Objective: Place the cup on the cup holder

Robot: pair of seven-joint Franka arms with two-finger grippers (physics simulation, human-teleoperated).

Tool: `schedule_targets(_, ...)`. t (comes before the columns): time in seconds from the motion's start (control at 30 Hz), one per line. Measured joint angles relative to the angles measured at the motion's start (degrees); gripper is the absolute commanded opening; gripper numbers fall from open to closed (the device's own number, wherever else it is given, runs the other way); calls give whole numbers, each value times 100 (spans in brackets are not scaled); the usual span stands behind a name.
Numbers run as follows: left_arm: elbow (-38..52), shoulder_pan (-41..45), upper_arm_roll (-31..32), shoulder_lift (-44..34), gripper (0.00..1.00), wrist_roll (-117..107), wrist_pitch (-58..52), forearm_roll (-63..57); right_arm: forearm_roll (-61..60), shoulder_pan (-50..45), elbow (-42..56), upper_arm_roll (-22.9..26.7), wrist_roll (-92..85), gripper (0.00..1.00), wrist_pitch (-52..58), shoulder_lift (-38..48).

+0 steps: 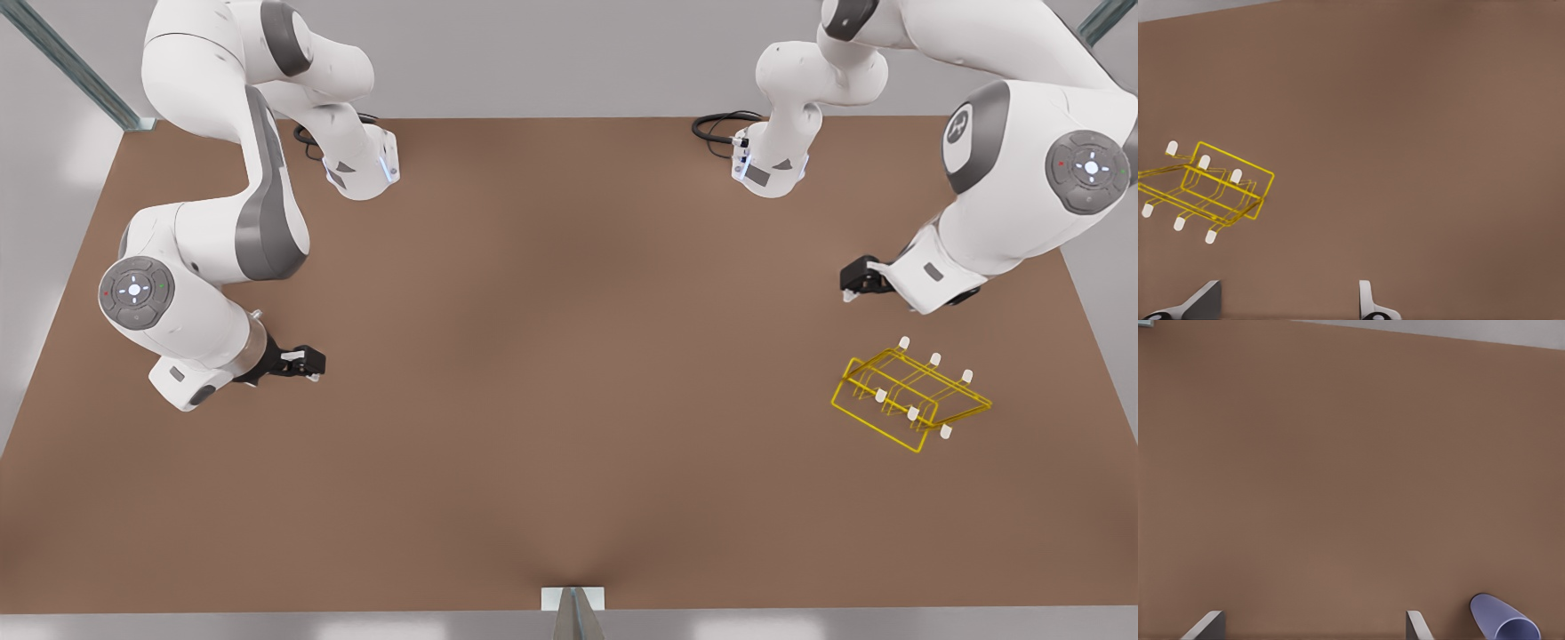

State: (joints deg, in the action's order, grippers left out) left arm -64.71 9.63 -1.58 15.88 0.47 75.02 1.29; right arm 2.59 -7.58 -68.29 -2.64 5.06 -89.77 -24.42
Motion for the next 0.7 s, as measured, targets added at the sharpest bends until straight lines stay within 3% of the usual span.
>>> schedule_targets(0.17,0,-10,3,-9,100,-27,58,-60,126,-38,-182,10,35,100,6,-99)
schedule_targets(0.37,-16,-46,2,71,100,-46,230,-87,186,1306,-3233,-19,-126,100,-1141,578)
schedule_targets(0.5,-18,-44,0,97,100,-54,387,-164,173,1979,-3882,-40,-462,100,-2080,765)
schedule_targets(0.7,-18,-22,1,99,100,-63,492,-304,170,2253,-4988,-42,-1010,100,-3241,1219)
